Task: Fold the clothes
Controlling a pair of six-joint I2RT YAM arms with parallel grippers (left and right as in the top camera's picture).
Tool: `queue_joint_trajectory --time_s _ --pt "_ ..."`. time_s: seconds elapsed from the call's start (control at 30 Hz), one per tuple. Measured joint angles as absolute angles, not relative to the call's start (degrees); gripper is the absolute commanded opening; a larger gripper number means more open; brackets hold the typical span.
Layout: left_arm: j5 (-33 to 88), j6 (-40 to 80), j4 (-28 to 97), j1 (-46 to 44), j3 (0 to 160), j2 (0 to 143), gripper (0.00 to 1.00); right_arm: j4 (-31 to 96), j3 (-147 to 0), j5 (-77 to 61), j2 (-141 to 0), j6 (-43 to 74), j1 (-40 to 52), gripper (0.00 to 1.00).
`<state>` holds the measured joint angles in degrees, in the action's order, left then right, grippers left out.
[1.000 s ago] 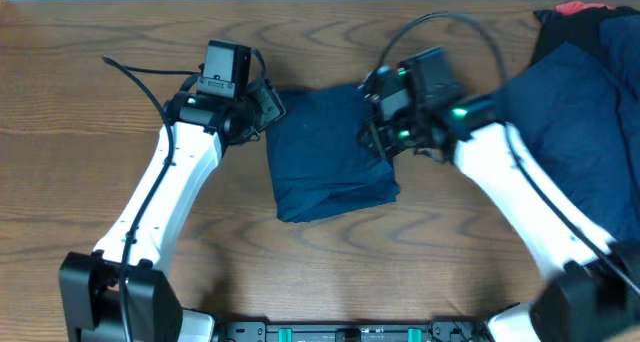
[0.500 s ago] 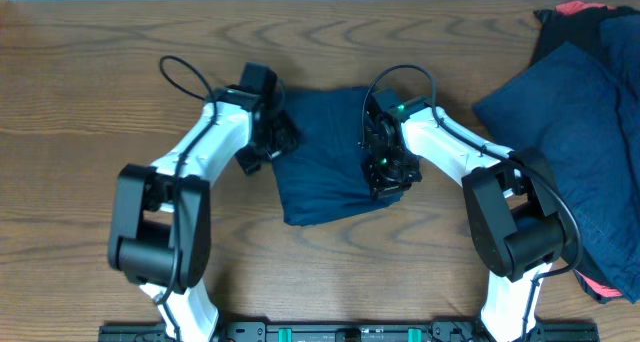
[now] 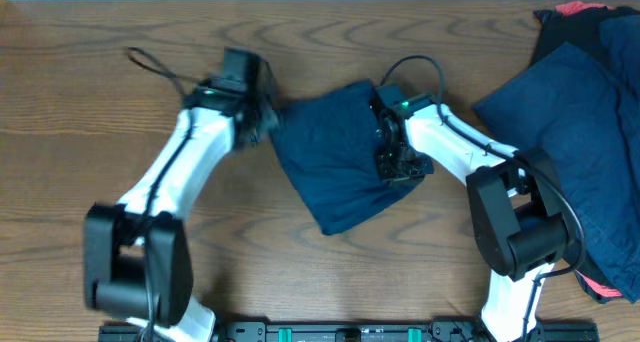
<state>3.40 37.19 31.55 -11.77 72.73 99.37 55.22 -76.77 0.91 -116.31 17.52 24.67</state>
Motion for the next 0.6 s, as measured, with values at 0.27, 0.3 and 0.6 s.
queue_joint_trajectory --time_s 0.27,0.3,0.6 --pt "0.49 29.91 8.47 -10.61 73.19 101.32 0.67 52.86 -76.79 5.04 -116.09 21.58 23.07 0.27" --pt "0.43 29.5 7.81 -10.66 73.19 102.52 0.67 52.86 -76.79 5.1 -116.09 21.8 23.07 0.27" --pt "3.73 27.94 11.84 -10.66 73.17 113.45 0.63 52.86 -76.82 5.52 -116.11 22.59 23.05 0.28"
